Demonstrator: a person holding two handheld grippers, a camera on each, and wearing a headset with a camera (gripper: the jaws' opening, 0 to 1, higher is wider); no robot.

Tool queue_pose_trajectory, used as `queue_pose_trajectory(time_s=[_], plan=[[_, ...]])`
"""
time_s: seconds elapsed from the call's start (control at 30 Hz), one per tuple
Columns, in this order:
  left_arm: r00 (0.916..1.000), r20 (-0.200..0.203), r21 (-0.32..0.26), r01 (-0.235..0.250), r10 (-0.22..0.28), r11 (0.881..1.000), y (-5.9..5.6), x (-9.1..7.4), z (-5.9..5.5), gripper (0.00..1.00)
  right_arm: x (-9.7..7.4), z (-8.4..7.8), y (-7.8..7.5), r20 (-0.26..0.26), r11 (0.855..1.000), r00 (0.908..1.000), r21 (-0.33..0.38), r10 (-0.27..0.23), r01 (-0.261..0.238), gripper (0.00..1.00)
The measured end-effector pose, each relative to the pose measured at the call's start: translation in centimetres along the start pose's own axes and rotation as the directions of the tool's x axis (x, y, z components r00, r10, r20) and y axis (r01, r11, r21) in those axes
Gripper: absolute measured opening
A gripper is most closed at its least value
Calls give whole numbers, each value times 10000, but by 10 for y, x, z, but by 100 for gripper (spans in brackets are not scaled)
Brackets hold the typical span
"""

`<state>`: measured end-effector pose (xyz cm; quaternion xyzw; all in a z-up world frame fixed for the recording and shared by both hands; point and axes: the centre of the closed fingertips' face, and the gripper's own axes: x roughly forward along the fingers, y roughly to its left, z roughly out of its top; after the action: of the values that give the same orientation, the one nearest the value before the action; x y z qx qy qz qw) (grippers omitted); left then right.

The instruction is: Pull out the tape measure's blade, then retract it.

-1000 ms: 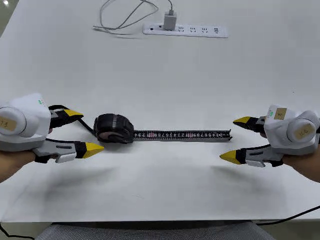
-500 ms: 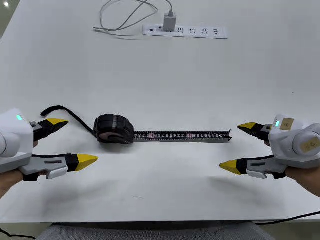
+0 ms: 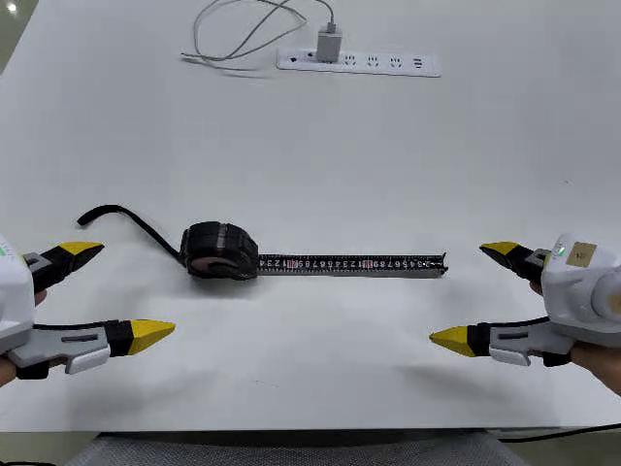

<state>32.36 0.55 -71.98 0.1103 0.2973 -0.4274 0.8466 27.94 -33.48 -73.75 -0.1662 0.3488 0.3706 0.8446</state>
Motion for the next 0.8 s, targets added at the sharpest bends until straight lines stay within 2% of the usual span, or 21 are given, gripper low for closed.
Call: queue_pose_trajectory(time_s=[0.4, 0.5, 0.8], plan=[[9996, 255, -295, -147, 155, 9995, -8, -11, -5, 88, -9, -3, 8, 363, 9988, 9987, 324, -366, 354, 89], [9992, 339, -419, -179, 194, 9990, -10, -10, -7, 88, -7, -2, 9, 647, 9979, 9969, 492, -453, 422, 89], [9986, 519, -613, -60, 92, 9981, -25, -5, -9, 89, -6, -9, 14, 855, 9943, 9942, 888, -660, 583, 90]])
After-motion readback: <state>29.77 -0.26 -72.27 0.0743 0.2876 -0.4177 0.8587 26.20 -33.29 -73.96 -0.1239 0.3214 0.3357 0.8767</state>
